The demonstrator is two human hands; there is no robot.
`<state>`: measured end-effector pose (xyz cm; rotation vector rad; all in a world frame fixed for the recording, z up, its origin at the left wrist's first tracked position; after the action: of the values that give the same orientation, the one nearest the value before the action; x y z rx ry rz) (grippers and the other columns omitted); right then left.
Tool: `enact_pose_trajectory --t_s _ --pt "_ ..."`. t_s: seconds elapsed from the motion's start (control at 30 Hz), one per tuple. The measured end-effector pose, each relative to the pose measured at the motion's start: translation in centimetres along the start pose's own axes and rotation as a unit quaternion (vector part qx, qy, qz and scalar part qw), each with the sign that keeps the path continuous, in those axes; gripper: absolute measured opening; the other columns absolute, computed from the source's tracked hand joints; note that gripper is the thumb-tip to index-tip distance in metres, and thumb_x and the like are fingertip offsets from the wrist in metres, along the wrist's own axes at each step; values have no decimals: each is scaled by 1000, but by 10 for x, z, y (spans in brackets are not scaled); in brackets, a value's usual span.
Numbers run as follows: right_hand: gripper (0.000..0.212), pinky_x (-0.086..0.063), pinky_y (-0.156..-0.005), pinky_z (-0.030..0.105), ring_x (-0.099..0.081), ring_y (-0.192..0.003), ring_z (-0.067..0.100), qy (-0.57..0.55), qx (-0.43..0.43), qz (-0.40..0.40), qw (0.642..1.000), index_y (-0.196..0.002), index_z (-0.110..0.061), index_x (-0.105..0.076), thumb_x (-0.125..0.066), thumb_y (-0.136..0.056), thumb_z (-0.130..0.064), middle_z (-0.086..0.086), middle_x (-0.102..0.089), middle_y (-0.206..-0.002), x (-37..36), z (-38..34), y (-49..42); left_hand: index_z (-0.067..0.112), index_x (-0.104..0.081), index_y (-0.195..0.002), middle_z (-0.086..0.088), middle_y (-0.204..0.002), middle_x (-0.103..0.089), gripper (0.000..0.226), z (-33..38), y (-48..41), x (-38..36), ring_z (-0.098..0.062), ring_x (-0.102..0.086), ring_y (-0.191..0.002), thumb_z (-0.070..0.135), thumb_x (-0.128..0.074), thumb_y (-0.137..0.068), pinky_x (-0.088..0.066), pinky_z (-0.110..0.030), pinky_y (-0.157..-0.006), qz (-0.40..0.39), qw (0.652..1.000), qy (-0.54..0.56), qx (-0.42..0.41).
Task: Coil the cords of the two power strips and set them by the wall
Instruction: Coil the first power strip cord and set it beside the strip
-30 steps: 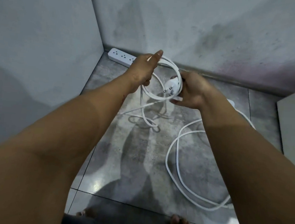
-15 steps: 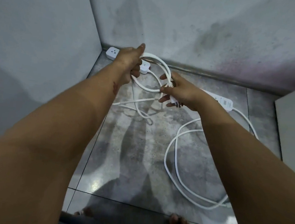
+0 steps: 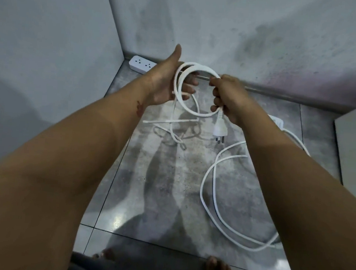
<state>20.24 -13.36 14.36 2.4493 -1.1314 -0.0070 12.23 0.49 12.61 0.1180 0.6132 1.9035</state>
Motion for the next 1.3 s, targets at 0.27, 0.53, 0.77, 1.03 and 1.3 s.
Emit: enact_pose_trajectory --t_s 0.27,0.53,0.77,1.03,1.3 --pt "18 -32 -41 23 -24 -33 10 -154 -30 97 983 -82 -12 -49 -40 -98 -11 -2 -27 -55 15 3 -4 17 -67 -105 -8 -110 -71 76 -49 17 32 -24 -65 -96 67 -10 -95 -39 -41 -94 -17 905 -398 149" --pt "26 -31 -43 22 -20 -33 10 -286 -55 105 951 -77 -12 -44 -36 -102 -12 -5 -23 -43 12 4 -3 45 -31 -144 -5 -128 -57 56 -44 24 29 -25 -57 -112 40 -56 -95 -50 -45 -93 -24 920 -375 111" --pt "29 -43 -49 27 -23 -32 11 -389 -69 136 909 -74 -11 -40 -29 -101 -5 2 -26 -61 6 -7 2 13 -54 -84 -4 -62 -65 31 -18 10 5 -24 -70 -76 28 -35 -105 -47 -38 -92 -12 998 -66 -8" --pt "28 -56 -80 47 -36 -52 21 -536 -85 176 821 -83 -7 -40 -18 -101 -3 11 -34 -69 3 -13 2 22 -57 -102 4 -94 -64 14 -50 15 -19 -13 -56 -100 15 -63 -91 -38 -37 -100 -104 969 -222 27" --pt "28 -36 -55 23 -44 -62 11 -204 -137 102 964 -73 -19 -52 -40 -99 -18 -3 -50 -71 -9 -6 13 17 -61 -103 -2 -95 -67 52 -28 3 -30 -18 -63 -80 54 -25 -101 -45 -36 -87 -14 997 61 -45"
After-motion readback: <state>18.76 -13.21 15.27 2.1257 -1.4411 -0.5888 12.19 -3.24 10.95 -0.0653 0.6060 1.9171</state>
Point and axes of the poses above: each hand's wrist, its own y-axis away from the middle knuckle, its own x-axis out of the back of the hand, z = x × y, the point moved 4 cm from there along -y, towards the middle knuckle
